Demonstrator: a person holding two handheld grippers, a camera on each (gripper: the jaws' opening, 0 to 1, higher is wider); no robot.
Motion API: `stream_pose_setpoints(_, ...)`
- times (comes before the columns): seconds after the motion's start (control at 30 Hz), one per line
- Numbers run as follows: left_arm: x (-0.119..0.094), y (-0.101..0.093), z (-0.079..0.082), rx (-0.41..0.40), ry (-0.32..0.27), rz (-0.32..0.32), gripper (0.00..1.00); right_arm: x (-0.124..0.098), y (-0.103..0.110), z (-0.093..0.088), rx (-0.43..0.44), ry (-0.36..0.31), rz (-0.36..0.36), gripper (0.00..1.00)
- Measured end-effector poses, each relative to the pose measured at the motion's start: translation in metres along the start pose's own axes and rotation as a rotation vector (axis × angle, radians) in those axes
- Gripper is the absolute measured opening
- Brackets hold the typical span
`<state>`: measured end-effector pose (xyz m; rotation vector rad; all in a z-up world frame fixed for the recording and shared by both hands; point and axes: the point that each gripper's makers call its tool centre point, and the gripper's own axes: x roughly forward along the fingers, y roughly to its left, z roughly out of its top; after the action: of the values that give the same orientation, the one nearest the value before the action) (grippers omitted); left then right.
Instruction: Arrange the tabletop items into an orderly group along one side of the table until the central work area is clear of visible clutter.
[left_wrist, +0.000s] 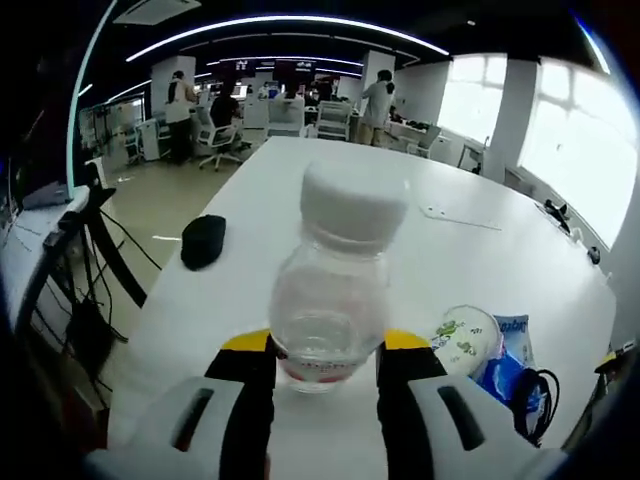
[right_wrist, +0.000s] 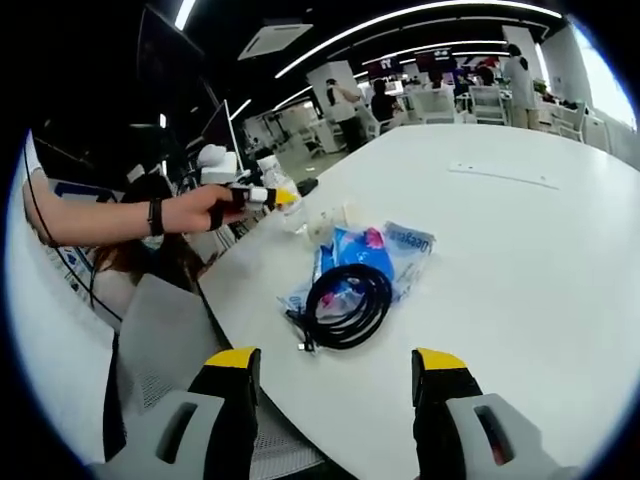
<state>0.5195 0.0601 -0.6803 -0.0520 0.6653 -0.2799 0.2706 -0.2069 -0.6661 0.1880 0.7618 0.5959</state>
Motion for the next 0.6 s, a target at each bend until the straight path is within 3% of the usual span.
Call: stream_pose_setpoints(0.6, 0.0051, -0.0018, 0.0098, -0.03, -0.006, -0.042, 0.43, 0.0, 0.0017, -0.0015, 0.009, -0.003, -0.006, 0.63)
